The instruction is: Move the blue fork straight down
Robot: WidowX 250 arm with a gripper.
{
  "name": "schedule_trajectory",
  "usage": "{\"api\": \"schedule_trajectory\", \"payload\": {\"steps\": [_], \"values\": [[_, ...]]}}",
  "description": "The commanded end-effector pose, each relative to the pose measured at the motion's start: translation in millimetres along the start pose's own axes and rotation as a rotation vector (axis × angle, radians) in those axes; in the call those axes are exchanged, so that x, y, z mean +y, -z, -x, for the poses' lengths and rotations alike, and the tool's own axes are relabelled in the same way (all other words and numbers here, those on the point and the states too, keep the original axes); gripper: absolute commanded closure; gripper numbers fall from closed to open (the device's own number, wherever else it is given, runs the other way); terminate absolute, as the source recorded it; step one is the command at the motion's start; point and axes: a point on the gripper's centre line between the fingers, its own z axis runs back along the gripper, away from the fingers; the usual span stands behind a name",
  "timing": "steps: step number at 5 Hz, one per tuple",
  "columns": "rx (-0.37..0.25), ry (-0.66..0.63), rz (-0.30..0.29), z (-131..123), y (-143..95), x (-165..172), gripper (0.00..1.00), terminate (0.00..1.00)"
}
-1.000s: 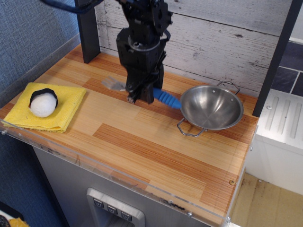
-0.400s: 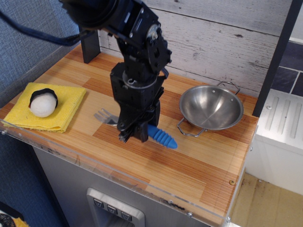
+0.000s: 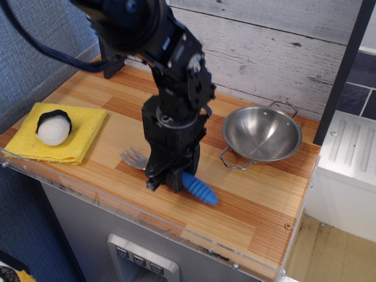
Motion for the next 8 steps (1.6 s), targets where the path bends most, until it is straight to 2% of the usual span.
{"api": "schedule_trajectory", "payload": {"steps": [1,2,5,6,7,8], "values": [[-0.01,0.081,-0.015,-3,13,-10,1.0,0.0],[-0.023,0.043,-0.01,-5,10,-9,0.0,0.0],[-0.018,0.053,0.019,-6,-5,-14,0.0,0.0],[-0.016,0.058,0.032,-10,-26,-18,0.0,0.0],[-0.052,0.087,0.015,-13,-56,-24,0.0,0.0],[-0.083,0.091,0.06,-11,-84,-26,0.0,0.0]]}}
